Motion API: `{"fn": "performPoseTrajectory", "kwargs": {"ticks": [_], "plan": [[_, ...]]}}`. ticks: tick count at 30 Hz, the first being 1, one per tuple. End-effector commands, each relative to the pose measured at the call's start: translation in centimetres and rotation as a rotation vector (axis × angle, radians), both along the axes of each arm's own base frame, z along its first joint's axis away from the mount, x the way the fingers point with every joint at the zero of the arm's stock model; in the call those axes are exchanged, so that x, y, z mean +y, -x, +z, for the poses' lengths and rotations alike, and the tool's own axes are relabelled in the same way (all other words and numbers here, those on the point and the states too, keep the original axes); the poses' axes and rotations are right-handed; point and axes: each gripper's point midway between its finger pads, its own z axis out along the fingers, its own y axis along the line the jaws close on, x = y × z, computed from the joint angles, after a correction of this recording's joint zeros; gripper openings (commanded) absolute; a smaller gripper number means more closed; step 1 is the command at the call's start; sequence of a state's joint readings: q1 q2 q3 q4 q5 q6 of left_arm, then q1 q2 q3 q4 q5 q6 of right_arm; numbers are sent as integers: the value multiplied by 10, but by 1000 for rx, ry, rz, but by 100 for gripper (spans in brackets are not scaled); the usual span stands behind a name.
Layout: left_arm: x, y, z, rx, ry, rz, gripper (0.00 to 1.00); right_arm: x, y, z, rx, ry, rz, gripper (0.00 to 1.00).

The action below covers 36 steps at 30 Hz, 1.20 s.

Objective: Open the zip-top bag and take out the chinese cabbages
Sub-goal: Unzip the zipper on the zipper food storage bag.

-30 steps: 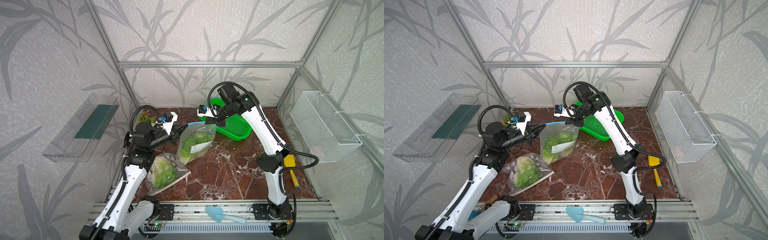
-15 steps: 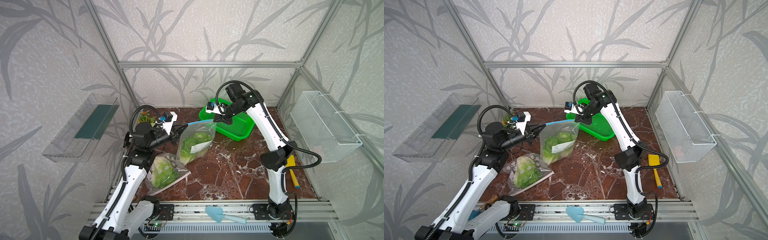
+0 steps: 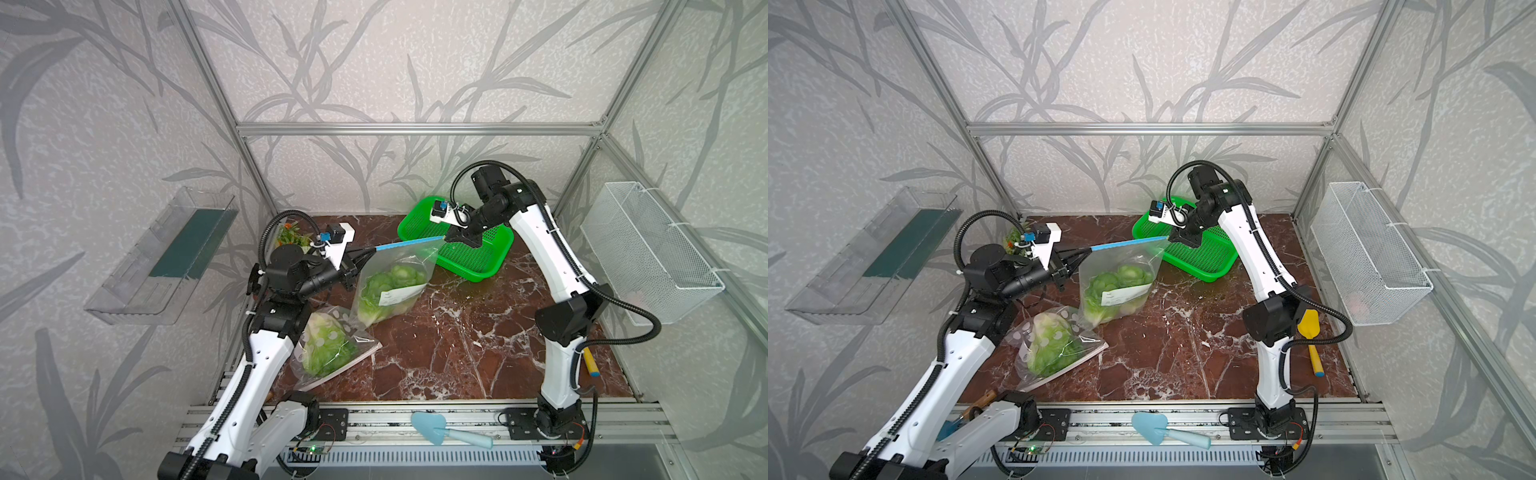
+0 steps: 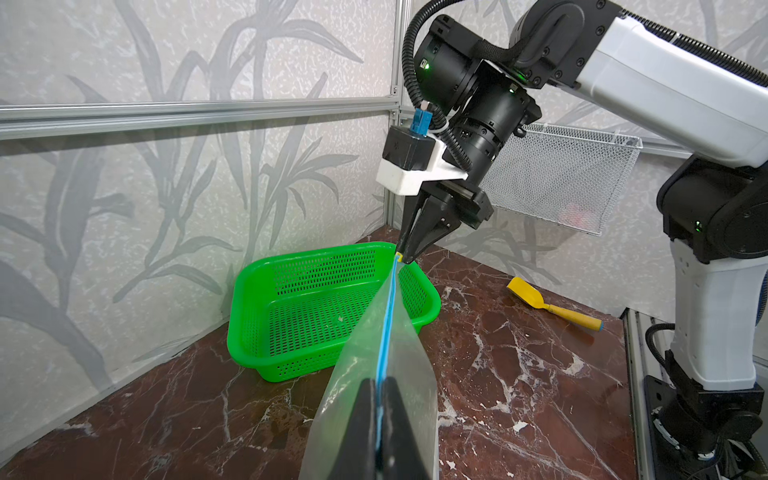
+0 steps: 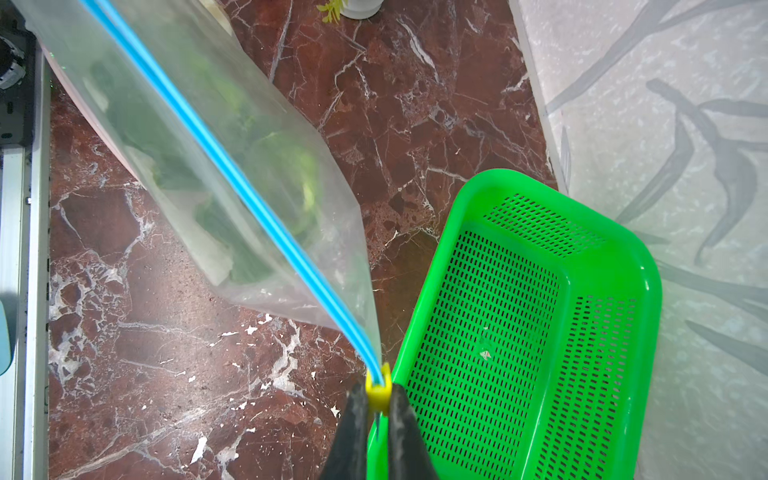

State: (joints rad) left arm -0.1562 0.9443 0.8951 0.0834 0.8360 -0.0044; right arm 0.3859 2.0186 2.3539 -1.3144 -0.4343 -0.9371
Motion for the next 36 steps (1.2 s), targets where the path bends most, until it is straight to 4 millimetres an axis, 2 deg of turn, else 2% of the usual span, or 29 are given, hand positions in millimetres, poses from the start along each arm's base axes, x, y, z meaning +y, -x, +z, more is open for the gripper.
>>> {"fn": "performPoseTrajectory", "kwargs": {"ticks": [1,3,4,7,9,13,16,19,21,22,25,31,36], "plan": [[4,12,43,-147,30,3,0,-28,-10,4,-48,67,-80,0],[3,12,43,-138,32,-6,0,-23,-8,13,-54,27,-80,2],[1,12,43,-134,31,-15,0,-19,-7,18,-55,-5,-79,8],[-13,15,41,-130,6,-46,0,0,-3,44,-66,-155,-74,39],[-24,15,38,-137,-30,-55,0,12,-4,60,-92,-225,-92,51],[-38,21,38,-154,-50,-80,0,19,-3,90,-89,-355,-164,56],[-46,29,36,-167,-74,-91,0,15,-3,105,-83,-425,-251,63],[-53,32,31,-168,-86,-111,0,15,5,108,-19,-482,-301,64],[-58,29,23,-158,-93,-117,0,18,9,98,54,-522,-328,64],[-60,26,19,-149,-100,-114,0,17,17,101,67,-545,-330,64],[-60,10,13,-136,-121,-73,0,12,18,91,83,-563,-391,64],[-60,-17,26,-193,-192,-16,0,-12,16,84,5,-556,-513,67],[-61,-51,35,-218,-237,16,0,-26,12,80,-18,-555,-588,69]]}}
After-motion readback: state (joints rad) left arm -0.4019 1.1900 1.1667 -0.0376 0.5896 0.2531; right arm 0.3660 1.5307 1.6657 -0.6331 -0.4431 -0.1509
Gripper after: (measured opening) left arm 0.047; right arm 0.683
